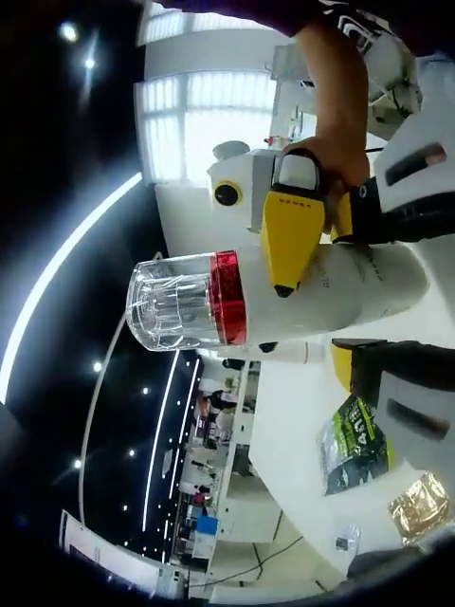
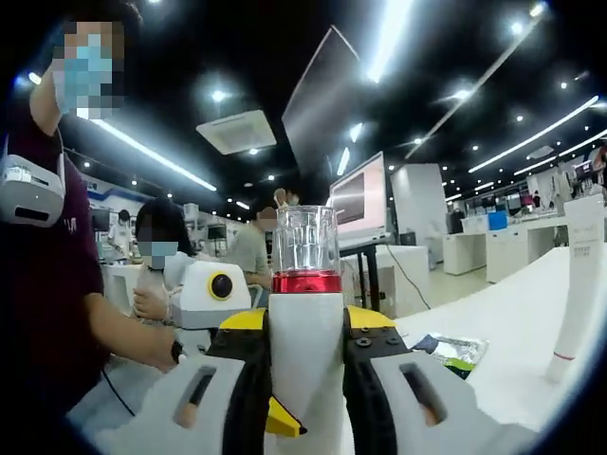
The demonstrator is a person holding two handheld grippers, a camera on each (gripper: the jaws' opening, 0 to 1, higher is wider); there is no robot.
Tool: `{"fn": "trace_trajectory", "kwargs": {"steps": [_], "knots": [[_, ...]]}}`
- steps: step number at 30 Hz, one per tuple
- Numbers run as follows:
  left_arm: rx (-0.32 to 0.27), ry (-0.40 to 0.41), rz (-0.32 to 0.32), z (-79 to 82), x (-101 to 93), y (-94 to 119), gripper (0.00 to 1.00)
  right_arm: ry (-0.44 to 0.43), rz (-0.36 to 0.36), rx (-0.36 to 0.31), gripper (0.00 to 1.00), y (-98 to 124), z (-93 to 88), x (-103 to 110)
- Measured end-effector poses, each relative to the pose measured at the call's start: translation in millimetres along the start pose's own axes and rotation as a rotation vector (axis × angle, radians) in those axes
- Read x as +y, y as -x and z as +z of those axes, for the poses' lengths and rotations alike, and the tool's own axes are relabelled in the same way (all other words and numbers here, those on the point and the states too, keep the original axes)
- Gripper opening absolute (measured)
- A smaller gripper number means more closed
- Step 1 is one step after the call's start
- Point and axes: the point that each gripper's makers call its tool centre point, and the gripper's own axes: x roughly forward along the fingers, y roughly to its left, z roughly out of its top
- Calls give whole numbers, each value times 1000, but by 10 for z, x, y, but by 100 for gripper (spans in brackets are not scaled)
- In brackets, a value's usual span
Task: Arrange the skincare products in the storage area until every visible bottle or jar stands upright without overlapping.
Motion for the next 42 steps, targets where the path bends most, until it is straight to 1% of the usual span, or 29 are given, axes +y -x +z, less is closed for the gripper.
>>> {"fn": "trace_trajectory", "kwargs": {"steps": [1,2,4,6,9,10,15,16,22,32,37,42], "knots": [[2,-9,-9,-8,-35,9,35,-1,-1,-1,26,3,-3,2],[0,-19,-3,-11,-15,18,35,-1,0,-1,26,6,-4,4],[1,-14,-18,-12,-14,25,35,-1,1,1,26,15,-7,13],[3,-30,-19,-16,-19,28,34,-5,2,3,26,32,-15,22],[18,-40,-20,-38,1,21,34,-5,1,16,26,53,-38,24],[25,-56,-19,-51,-2,19,34,-6,1,18,26,64,-45,24],[73,-115,-17,-152,-2,8,33,1,-2,61,26,107,-139,41],[83,-126,-17,-187,-11,12,33,3,-1,79,26,111,-176,47],[106,-146,-7,-287,7,43,33,8,-1,127,26,98,-294,59],[107,-170,3,-367,25,72,33,22,2,171,26,68,-390,64],[110,-182,12,-424,39,80,33,38,0,207,27,73,-471,56],[110,-194,27,-423,50,76,33,46,1,206,27,115,-456,59]]}}
